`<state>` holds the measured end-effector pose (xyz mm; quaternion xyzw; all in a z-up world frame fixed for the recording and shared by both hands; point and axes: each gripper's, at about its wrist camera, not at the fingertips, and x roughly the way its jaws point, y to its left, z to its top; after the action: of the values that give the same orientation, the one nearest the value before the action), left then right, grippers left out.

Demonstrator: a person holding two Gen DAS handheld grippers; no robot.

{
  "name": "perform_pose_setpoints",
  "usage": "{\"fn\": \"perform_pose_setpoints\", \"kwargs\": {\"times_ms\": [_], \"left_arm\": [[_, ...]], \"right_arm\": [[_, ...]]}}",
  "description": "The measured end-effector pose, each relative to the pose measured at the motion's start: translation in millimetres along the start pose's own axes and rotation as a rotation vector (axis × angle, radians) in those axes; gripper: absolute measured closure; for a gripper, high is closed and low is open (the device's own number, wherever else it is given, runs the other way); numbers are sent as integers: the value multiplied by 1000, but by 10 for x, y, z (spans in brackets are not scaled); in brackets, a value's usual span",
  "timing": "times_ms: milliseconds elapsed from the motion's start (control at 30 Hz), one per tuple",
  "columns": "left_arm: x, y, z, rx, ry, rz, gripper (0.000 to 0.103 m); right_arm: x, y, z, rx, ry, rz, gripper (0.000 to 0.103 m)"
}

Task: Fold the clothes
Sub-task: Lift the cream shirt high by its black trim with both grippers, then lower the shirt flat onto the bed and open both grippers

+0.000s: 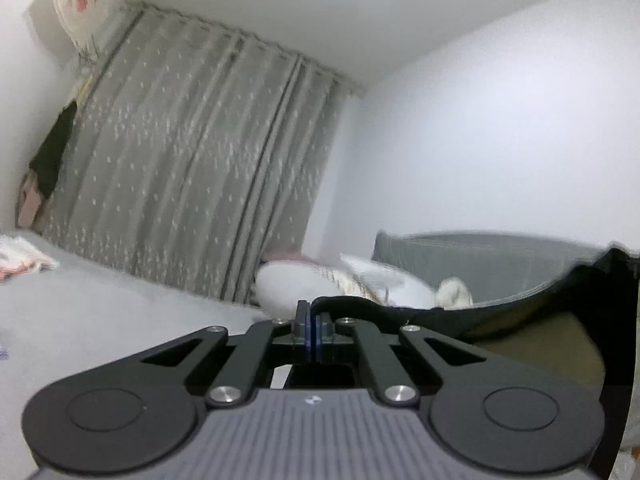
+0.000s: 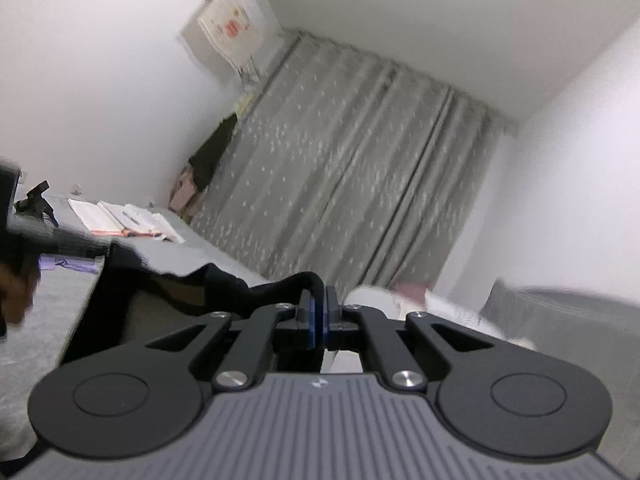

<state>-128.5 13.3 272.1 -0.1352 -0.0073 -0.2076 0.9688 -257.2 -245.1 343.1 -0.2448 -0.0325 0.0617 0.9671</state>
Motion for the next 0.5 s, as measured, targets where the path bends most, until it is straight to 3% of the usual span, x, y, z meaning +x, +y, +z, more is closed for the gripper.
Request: {"fn": "perform_pose_setpoints", "kwargs": {"times_ms": [100, 200, 300, 400, 500], "left_arm": [[-212, -41, 619, 10, -40, 16, 102], [-321, -112, 1013, 32, -77, 32, 102], [-551, -318, 1540, 106, -110, 51, 102], [-726, -482, 1809, 182, -113, 58, 102], [-802, -558, 1859, 219, -105, 69, 102]], "right_arm": [[-85, 66, 164, -43, -61, -26, 99], [-93, 23, 360, -89, -126, -70, 99], [-128, 81, 466, -134, -176, -114, 99], [-152, 75, 497, -136, -202, -137, 99], [-177, 69, 528, -137, -227, -160, 99]]}}
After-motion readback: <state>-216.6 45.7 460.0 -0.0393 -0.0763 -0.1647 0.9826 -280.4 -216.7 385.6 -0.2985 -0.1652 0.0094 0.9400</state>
